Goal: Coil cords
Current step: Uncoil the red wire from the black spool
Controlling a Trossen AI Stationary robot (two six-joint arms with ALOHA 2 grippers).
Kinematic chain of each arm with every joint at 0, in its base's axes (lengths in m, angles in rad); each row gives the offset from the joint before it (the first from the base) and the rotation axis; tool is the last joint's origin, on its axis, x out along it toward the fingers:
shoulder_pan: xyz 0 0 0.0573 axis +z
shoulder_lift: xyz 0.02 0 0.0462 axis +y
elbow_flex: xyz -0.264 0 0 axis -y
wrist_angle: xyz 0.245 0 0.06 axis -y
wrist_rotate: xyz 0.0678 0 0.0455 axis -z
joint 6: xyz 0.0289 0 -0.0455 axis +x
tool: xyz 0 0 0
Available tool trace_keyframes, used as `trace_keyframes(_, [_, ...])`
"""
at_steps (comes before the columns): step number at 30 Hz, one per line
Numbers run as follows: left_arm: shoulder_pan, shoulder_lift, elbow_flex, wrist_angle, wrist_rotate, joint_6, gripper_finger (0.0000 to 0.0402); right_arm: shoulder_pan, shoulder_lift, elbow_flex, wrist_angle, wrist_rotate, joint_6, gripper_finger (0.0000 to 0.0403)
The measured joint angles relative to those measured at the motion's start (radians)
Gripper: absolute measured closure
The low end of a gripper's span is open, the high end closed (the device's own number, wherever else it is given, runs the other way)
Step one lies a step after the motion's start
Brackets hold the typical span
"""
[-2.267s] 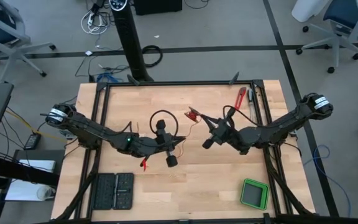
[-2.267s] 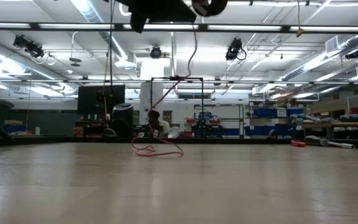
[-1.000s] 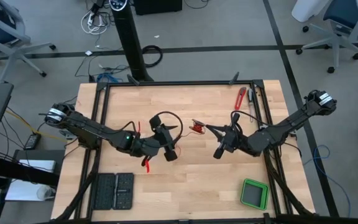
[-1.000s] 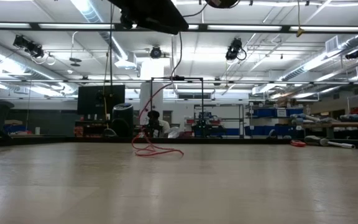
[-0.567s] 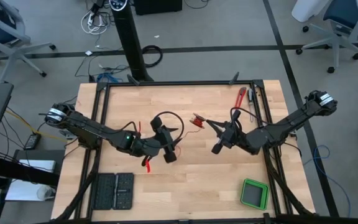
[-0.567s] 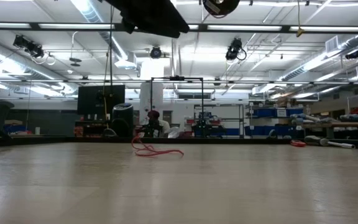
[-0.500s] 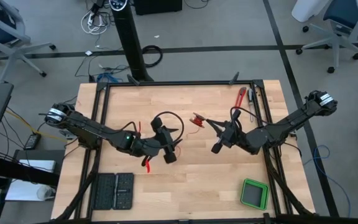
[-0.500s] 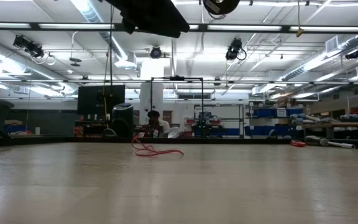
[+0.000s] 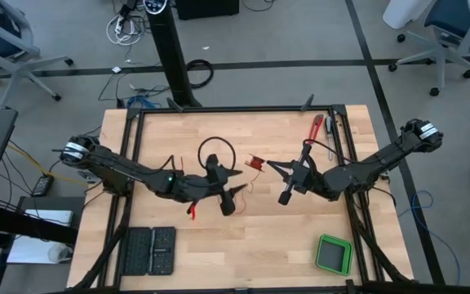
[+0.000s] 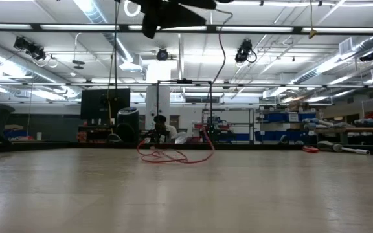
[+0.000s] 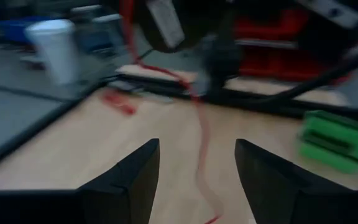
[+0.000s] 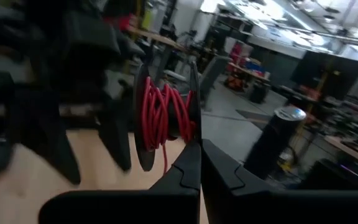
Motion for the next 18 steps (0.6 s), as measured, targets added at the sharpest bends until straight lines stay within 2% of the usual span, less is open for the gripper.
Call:
trace_keyframes(2, [0.01,0.018,-0.016,0.055,0.051,0.0,0.0188,0.001,0.0,0.0,0.009,-0.016,0.0,0.0403])
trace_keyframes(12, [0.045,0.135,-0.024,0.122,0.052,0.002,0.0188,0.0,0.0,0.0,0.017,-0.016,0.0,0.0403])
trace_keyframes(18, [0.053,0.152,-0.024,0.137,0.051,0.025,0.0188,0.0,0.0,0.0,0.011,-0.009,-0.008,0.0403])
